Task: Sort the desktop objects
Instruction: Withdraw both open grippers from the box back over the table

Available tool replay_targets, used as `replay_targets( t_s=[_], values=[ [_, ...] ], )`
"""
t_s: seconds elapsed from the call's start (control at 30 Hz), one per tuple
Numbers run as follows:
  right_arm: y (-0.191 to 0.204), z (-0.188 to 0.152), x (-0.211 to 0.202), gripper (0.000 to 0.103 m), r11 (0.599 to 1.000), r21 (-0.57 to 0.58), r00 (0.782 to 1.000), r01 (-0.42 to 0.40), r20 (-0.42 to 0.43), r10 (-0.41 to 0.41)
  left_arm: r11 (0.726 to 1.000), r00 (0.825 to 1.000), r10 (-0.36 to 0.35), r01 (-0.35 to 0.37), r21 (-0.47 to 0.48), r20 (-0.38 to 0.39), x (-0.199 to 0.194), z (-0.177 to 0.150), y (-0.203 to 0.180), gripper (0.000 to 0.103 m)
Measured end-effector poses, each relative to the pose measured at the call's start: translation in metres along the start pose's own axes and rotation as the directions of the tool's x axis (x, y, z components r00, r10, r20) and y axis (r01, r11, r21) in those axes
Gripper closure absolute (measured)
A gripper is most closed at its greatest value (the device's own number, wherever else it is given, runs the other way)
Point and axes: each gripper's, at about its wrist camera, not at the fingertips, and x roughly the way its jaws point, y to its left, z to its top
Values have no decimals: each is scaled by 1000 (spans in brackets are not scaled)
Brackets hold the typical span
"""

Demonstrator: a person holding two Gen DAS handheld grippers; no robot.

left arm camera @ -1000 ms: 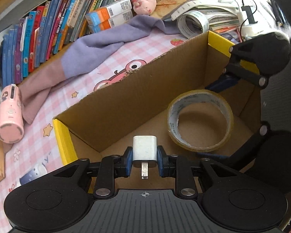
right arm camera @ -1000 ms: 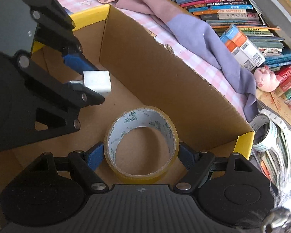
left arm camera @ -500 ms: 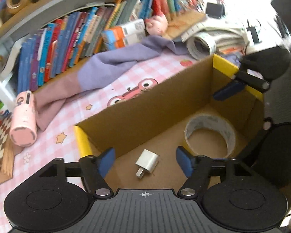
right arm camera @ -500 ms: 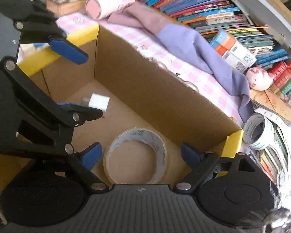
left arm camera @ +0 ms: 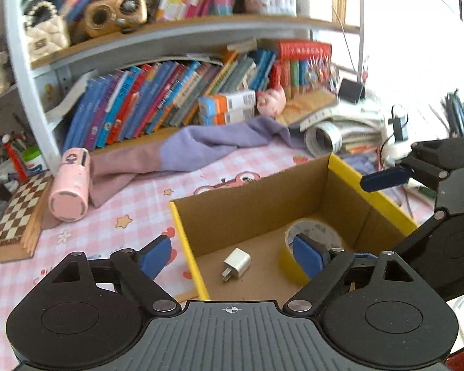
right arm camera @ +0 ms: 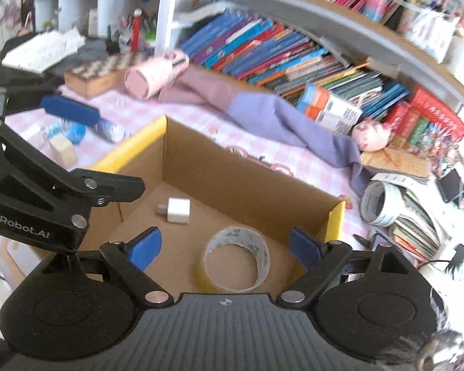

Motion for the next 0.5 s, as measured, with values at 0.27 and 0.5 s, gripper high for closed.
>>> replay_targets(
  t_s=[0.27,0.5],
  values=[
    [33,-12,-48,13,990,85,988,114,97,-122,999,996,27,-24,-37,86,-53,-26,13,10],
    [67,-30,-83,13,967,175,969,185,134,-209,999,990,34,-29,-42,134,-93,-57,22,9]
  ],
)
